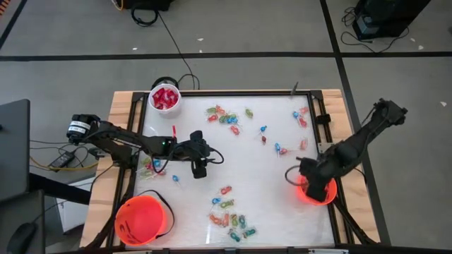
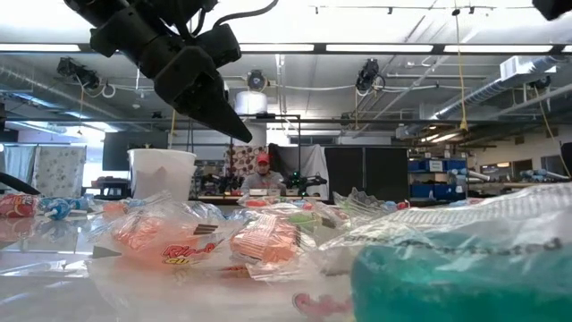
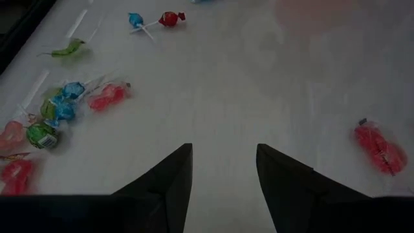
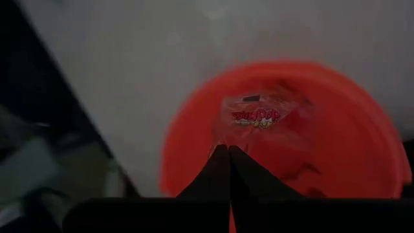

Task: Sort candy by brand, put in halloween buckets
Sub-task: Put the orange candy into the right orange bucket

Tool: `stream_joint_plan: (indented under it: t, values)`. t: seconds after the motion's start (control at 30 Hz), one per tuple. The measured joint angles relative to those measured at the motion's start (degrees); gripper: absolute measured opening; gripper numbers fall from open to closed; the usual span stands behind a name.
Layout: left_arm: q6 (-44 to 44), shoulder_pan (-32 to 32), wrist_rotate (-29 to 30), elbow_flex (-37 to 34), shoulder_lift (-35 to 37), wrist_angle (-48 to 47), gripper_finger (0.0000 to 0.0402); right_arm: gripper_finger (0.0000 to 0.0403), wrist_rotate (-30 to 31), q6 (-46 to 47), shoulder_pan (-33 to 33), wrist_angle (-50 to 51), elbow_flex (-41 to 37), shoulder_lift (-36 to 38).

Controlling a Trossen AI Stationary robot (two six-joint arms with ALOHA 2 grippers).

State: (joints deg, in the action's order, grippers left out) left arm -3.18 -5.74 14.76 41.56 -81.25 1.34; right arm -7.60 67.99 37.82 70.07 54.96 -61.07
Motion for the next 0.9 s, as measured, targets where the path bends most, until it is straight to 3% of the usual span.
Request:
stream_joint_plan:
  t: [0.13, 0.27, 0.53, 0.63, 0.73, 0.8, 0.9]
  values:
    - [-0.1, 0.0, 0.0, 0.0, 0.0, 0.0, 0.0176, 0.0009, 0.8, 1.2, 4.0, 3.9, 0.0, -4.2]
    - [-0.4, 0.0, 0.0, 0.0, 0.0, 0.6, 0.0176, 0.0027, 6.8, 1.7, 5.4, 4.0, 0.0, -4.9]
    - [-1.8, 0.0, 0.0, 0.0, 0.0, 1.4, 0.0176, 0.0111, 11.3, 4.0, 7.1, 3.5, 0.0, -1.2]
    - [-1.7, 0.0, 0.0, 0.0, 0.0, 1.8, 0.0176, 0.0138, 18.8, -3.6, 7.8, 0.4, 0.0, 0.4]
    - [-1.4, 0.0, 0.0, 0.0, 0.0, 3.3, 0.0176, 0.0151, 36.6, -16.6, 7.9, -7.3, 0.0, 2.4]
    - [-1.4, 0.0, 0.0, 0.0, 0.0, 4.5, 0.0176, 0.0151, 45.2, -26.0, 7.0, -13.6, -0.2, 3.2]
    - [-1.4, -0.1, 0.0, 0.0, 0.0, 4.7, 0.0176, 0.0148, 46.7, -38.5, 3.7, -24.6, -3.9, 4.7]
